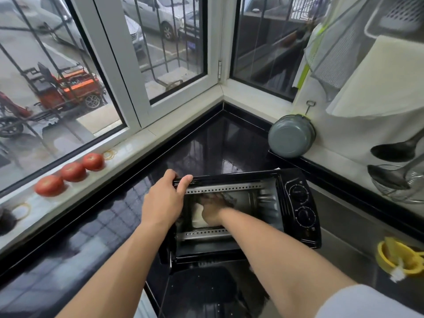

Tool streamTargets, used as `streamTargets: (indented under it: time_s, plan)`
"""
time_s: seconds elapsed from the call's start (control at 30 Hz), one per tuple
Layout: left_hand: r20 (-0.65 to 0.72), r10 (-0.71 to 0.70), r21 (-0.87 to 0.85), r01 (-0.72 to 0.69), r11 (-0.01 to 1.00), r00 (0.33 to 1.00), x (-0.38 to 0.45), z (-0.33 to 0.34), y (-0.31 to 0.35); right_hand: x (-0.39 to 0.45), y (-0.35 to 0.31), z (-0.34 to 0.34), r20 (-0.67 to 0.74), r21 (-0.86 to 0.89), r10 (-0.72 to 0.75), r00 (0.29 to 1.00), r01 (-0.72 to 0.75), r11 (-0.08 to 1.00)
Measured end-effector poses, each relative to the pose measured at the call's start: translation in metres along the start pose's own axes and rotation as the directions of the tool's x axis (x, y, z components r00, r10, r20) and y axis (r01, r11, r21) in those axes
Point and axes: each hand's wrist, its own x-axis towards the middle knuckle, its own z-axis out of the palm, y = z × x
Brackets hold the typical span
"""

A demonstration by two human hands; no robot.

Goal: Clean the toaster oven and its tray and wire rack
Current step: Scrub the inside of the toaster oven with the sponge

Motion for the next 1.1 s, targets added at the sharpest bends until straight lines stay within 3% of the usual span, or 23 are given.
streamTargets:
  time_s: [0.07,0.13,0.23,0.3,0.4,0.47,0.53,0.6,0.67,0.73,0.8,0.97,1.03,1.1]
  plan:
    - [0.008,-0.003,0.005,0.003,1.0,1.0,0.001,0.0,0.001,-0.003,0.022,0.0,-0.116,0.082,0.171,0.978,-0.163,0.983]
    - [0.012,-0.007,0.005,0.007,1.0,1.0,0.0,0.0,0.001,-0.008,0.041,0.002,-0.168,0.089,0.374,0.912,-0.363,0.927]
    - [0.004,-0.011,0.005,0.011,1.0,1.0,-0.001,-0.001,0.002,-0.009,0.053,-0.003,-0.109,0.075,0.564,0.819,-0.559,0.826]
    - [0.001,-0.014,0.002,0.014,1.0,1.0,-0.001,-0.001,0.003,-0.004,0.039,-0.006,-0.082,-0.06,0.503,0.86,-0.509,0.859]
    - [-0.011,0.001,0.004,-0.001,1.0,1.0,-0.002,0.001,0.002,-0.002,-0.003,0.004,-0.053,-0.148,0.146,0.988,-0.153,0.977]
    - [-0.024,0.017,0.008,-0.017,1.0,1.0,-0.005,0.0,0.0,-0.007,-0.029,0.017,0.077,-0.229,-0.111,0.991,0.126,0.965]
    - [-0.024,0.022,0.015,-0.022,1.0,0.999,-0.004,0.0,-0.002,-0.006,-0.032,0.017,0.112,-0.343,-0.189,0.976,0.217,0.914]
    - [-0.014,0.021,0.013,-0.021,1.0,1.0,-0.004,0.0,-0.002,-0.008,-0.012,0.009,0.028,-0.352,-0.133,0.991,0.134,0.927]
    - [-0.011,0.02,0.012,-0.02,1.0,1.0,-0.003,-0.001,-0.001,-0.014,0.013,0.003,-0.093,-0.272,0.048,0.995,-0.071,0.96]
    - [-0.012,0.018,0.011,-0.018,1.0,1.0,-0.004,0.0,0.0,-0.02,0.036,-0.001,-0.172,-0.034,0.346,0.922,-0.357,0.934]
    - [-0.015,0.018,0.007,-0.018,1.0,1.0,-0.006,0.0,0.0,-0.021,0.048,-0.004,-0.195,0.153,0.494,0.847,-0.472,0.868]
    - [-0.024,0.024,0.007,-0.024,1.0,0.999,-0.008,0.0,0.0,-0.017,0.031,0.004,-0.137,0.298,0.515,0.846,-0.46,0.836]
    - [-0.033,0.03,0.005,-0.03,1.0,0.999,-0.008,-0.001,0.0,-0.017,0.027,0.01,-0.104,0.212,0.434,0.895,-0.406,0.889]
    - [-0.038,0.036,0.011,-0.036,0.999,0.999,-0.008,-0.001,0.0,-0.016,0.021,0.01,-0.067,0.056,0.256,0.964,-0.253,0.966]
